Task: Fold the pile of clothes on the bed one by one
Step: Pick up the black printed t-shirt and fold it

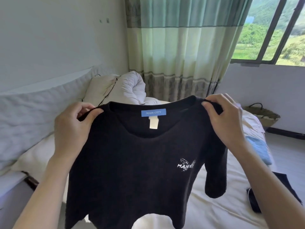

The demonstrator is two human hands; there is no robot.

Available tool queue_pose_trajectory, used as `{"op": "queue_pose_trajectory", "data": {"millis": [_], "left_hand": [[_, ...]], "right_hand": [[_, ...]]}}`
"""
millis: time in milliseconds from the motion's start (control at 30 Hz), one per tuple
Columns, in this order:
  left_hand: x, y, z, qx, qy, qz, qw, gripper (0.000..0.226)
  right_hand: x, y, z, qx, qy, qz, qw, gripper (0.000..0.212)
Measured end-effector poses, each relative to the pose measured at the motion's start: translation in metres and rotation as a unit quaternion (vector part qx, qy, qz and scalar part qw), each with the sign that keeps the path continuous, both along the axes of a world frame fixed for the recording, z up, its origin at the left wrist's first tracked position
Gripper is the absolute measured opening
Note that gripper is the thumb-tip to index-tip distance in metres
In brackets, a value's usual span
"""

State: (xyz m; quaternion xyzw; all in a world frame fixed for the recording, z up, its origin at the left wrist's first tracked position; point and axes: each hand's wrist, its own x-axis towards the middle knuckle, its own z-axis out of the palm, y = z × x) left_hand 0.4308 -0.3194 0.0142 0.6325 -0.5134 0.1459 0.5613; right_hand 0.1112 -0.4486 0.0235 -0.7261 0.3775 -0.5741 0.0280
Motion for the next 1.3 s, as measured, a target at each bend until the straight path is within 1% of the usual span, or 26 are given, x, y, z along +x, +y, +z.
{"op": "queue_pose_trajectory", "data": {"millis": [100,200,300,400,533,633,733,833,933,1033,1133,1200,1300], "left_hand": [[0.009,-0.008,0.007,-0.013,-0.029,0.031,0.999,0.023],[0.023,-0.026,-0.003,0.022,-0.064,0.060,0.996,0.027],[0.043,-0.051,-0.031,0.066,-0.090,0.079,0.991,0.028],[0.067,-0.085,-0.070,0.130,-0.113,0.071,0.983,0.030],[0.109,-0.147,-0.133,0.233,-0.148,0.078,0.958,0.039],[0.148,-0.208,-0.180,0.299,-0.175,0.081,0.934,0.042],[0.187,-0.279,-0.232,0.336,-0.204,0.078,0.916,0.043],[0.215,-0.336,-0.299,0.388,-0.202,0.079,0.896,0.043],[0.231,-0.373,-0.367,0.434,-0.202,0.079,0.875,0.044],[0.243,-0.408,-0.415,0.436,-0.204,0.083,0.872,0.046],[0.246,-0.441,-0.449,0.447,-0.211,0.068,0.867,0.047],[0.246,-0.460,-0.468,0.460,-0.190,0.052,0.866,0.047],[0.252,-0.469,-0.496,0.485,-0.112,0.024,0.867,0.042]], "right_hand": [[0.014,-0.004,0.006,-0.011,0.010,-0.041,0.999,0.006],[0.034,-0.020,-0.006,0.010,0.030,-0.056,0.998,0.008],[0.057,-0.046,-0.035,0.029,0.070,-0.070,0.995,0.008],[0.081,-0.085,-0.079,0.080,0.119,-0.079,0.987,0.011],[0.123,-0.149,-0.148,0.146,0.181,-0.079,0.970,0.017],[0.163,-0.212,-0.202,0.188,0.216,-0.073,0.955,0.021],[0.202,-0.281,-0.260,0.237,0.241,-0.072,0.938,0.024],[0.235,-0.334,-0.327,0.289,0.259,-0.061,0.920,0.024],[0.256,-0.371,-0.388,0.327,0.268,-0.050,0.905,0.024],[0.268,-0.401,-0.436,0.348,0.275,-0.060,0.894,0.023],[0.274,-0.422,-0.474,0.370,0.264,-0.079,0.887,0.023],[0.275,-0.433,-0.494,0.391,0.259,-0.088,0.879,0.023],[0.278,-0.434,-0.519,0.410,0.243,-0.091,0.874,0.029]]}}
